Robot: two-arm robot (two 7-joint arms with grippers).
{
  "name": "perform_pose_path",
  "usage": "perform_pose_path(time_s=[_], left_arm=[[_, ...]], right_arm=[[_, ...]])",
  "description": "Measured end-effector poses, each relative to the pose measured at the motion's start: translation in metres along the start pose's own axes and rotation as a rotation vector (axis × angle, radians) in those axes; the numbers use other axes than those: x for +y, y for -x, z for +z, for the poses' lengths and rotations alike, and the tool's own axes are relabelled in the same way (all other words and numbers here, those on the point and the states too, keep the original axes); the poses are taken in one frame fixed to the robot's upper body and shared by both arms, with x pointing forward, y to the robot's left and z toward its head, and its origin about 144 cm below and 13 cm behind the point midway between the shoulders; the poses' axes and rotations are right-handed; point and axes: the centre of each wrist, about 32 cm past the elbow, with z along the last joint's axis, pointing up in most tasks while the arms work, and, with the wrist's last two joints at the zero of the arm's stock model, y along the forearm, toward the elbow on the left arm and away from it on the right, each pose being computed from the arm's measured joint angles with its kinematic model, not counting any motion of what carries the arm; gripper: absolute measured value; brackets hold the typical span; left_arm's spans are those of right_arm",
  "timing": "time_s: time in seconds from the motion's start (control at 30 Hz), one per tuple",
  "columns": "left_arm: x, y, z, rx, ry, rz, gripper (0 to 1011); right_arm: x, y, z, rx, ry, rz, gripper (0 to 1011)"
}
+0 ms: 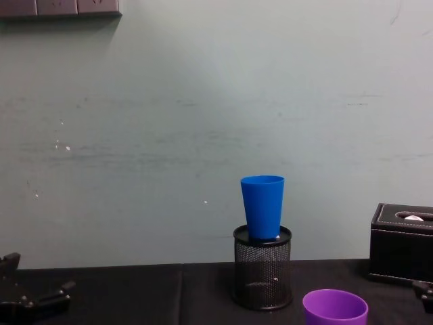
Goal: Pick up one cup with a gripper and tap it against the other cup.
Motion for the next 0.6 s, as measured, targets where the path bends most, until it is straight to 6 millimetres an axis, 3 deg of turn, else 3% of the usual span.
perform_pose_path(time_s=[0.6], left_arm=[[0.0, 0.0, 0.0, 0.0, 0.0, 0.0, 1011]], right_arm=[[0.0, 0.0, 0.0, 0.0, 0.0, 0.0, 1003]])
